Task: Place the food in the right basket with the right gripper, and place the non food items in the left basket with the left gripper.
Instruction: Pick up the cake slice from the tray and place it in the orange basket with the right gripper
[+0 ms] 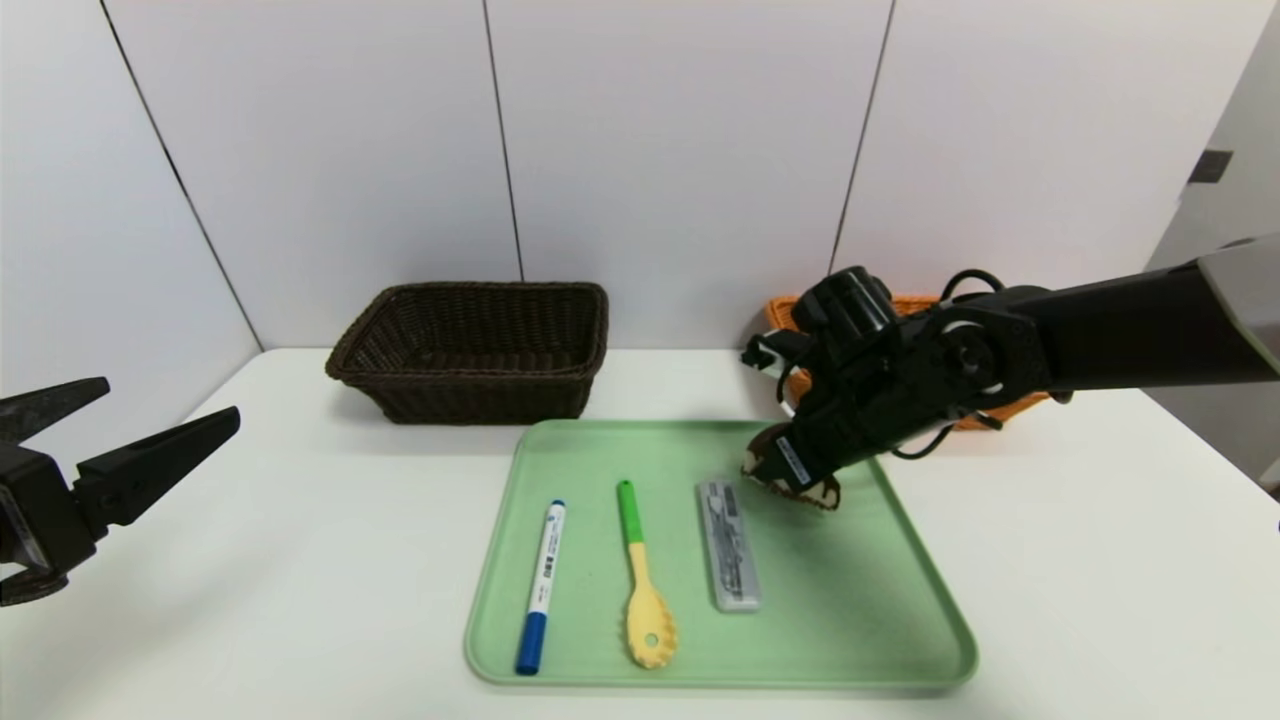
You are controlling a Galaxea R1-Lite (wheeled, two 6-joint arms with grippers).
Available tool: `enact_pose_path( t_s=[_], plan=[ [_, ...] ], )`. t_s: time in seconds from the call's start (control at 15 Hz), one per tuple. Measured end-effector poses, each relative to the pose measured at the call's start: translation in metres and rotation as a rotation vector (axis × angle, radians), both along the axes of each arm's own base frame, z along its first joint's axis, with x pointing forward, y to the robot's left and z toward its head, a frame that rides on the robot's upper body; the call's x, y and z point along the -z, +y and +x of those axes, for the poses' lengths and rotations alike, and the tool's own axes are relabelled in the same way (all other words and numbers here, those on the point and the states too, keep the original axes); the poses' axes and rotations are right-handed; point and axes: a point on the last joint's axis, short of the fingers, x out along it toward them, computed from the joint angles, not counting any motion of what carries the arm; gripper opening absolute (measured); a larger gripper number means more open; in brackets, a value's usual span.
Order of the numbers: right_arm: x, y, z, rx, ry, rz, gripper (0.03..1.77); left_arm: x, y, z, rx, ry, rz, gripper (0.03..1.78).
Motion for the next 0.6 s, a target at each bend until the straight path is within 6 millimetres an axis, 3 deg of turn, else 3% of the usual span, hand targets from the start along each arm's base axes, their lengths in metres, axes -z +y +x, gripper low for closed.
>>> enact_pose_path(
  t_s=[0.27,0.6],
  plan=[
    [-0.02,0.001,-0.016,-0.034,-0.041,0.023,0.79,0.001,0.0,0.0,-0.001,0.002,0.012,1.69],
    [-0.073,0.003,-0.046,-0.086,-0.189,0.112,0.79,0.001,0.0,0.0,0.0,0.002,0.012,1.69]
  ],
)
